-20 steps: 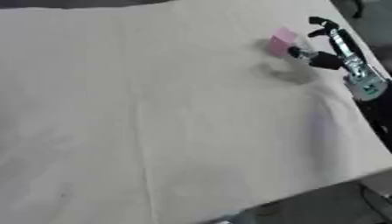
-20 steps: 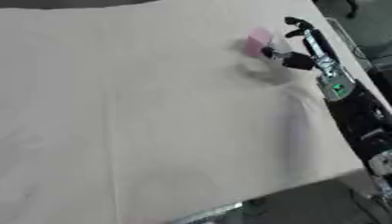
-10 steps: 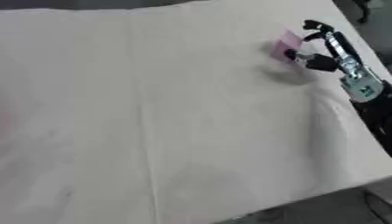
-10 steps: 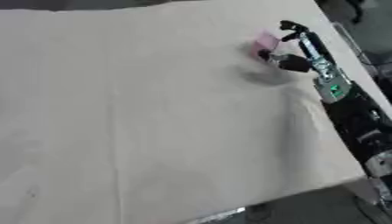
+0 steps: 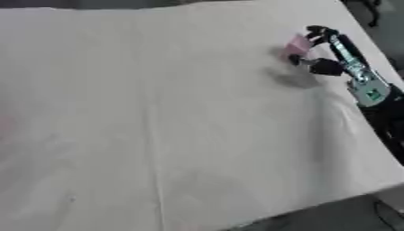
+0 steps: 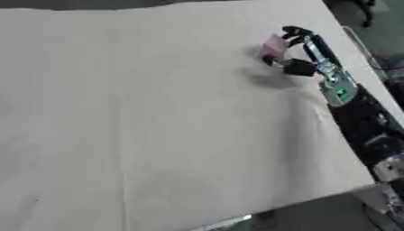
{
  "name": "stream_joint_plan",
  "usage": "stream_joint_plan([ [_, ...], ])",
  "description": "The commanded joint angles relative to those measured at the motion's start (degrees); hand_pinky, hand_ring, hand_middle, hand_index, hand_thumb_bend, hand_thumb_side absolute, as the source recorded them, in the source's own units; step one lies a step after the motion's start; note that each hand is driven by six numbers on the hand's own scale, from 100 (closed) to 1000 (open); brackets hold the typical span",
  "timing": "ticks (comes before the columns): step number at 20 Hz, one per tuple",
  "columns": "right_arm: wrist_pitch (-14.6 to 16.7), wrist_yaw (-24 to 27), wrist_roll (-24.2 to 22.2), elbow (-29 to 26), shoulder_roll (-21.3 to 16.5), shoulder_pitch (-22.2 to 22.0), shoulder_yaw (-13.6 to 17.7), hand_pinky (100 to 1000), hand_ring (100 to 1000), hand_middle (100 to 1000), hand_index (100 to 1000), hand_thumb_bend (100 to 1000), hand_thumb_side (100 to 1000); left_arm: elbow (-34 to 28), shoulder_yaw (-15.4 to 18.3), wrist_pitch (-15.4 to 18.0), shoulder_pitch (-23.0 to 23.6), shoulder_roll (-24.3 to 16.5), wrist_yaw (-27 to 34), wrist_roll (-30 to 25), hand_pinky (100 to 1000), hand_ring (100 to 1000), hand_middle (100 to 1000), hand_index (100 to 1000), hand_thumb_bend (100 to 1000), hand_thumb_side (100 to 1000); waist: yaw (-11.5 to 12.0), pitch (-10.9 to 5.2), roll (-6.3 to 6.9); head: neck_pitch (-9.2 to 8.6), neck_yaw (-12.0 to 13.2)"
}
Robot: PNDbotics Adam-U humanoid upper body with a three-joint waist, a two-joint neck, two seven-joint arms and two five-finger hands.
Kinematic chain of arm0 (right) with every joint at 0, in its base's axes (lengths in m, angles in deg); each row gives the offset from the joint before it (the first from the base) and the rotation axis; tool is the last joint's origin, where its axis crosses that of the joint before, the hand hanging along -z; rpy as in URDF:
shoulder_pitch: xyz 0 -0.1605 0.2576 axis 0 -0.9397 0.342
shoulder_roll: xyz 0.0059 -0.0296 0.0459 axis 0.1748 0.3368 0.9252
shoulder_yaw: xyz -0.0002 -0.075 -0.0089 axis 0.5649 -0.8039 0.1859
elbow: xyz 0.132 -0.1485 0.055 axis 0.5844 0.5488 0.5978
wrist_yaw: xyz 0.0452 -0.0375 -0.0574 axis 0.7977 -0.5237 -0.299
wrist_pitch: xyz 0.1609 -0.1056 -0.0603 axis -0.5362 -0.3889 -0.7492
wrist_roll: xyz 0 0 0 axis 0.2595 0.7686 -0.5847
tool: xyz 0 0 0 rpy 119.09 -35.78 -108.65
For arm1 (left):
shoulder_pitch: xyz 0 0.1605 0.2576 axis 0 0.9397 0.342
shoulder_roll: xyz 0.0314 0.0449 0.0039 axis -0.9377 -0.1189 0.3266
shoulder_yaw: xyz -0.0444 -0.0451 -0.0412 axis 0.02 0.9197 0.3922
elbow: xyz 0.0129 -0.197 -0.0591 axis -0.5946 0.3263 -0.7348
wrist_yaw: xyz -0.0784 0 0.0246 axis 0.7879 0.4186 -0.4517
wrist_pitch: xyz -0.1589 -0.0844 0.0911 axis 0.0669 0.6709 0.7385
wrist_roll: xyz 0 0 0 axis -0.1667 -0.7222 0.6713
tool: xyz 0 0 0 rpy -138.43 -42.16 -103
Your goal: Pick up the objects with one hand, pass them to the other hand, and then place them into the box on the other side of the table.
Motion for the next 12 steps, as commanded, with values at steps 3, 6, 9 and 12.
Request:
stream_joint_plan([
  [3,-0.37,-1.26,3.31,-0.32,-1.43,0.56,0.25,911,602,580,741,388,418,-1.02,0.00,-0.19,-0.69,-0.25,0.60,-0.23,1000,775,535,894,100,566,-0.09,-1.47,-0.07,0.22,-0.53],
  [6,-0.54,-1.18,5.24,-0.46,-1.29,0.46,0.30,903,577,549,710,303,385,-1.02,-0.04,-0.32,-0.61,-0.20,0.69,-0.29,1000,775,535,894,100,566,-0.21,-1.63,-0.06,0.33,-0.75],
  [9,-0.50,-0.22,6.41,-1.10,-0.97,0.26,0.23,902,566,541,701,242,371,-1.02,-0.02,-0.52,-0.41,-0.20,0.73,-0.34,1000,775,535,894,100,566,-0.48,-1.93,-0.02,0.68,-0.75],
  [12,-0.48,0.66,6.63,-3.37,-0.08,-0.08,0.13,905,557,536,696,228,351,-1.02,0.09,-0.93,0.08,-0.41,0.62,-0.28,1000,775,536,894,100,564,-1.13,-2.72,0.03,1.52,0.14],
])
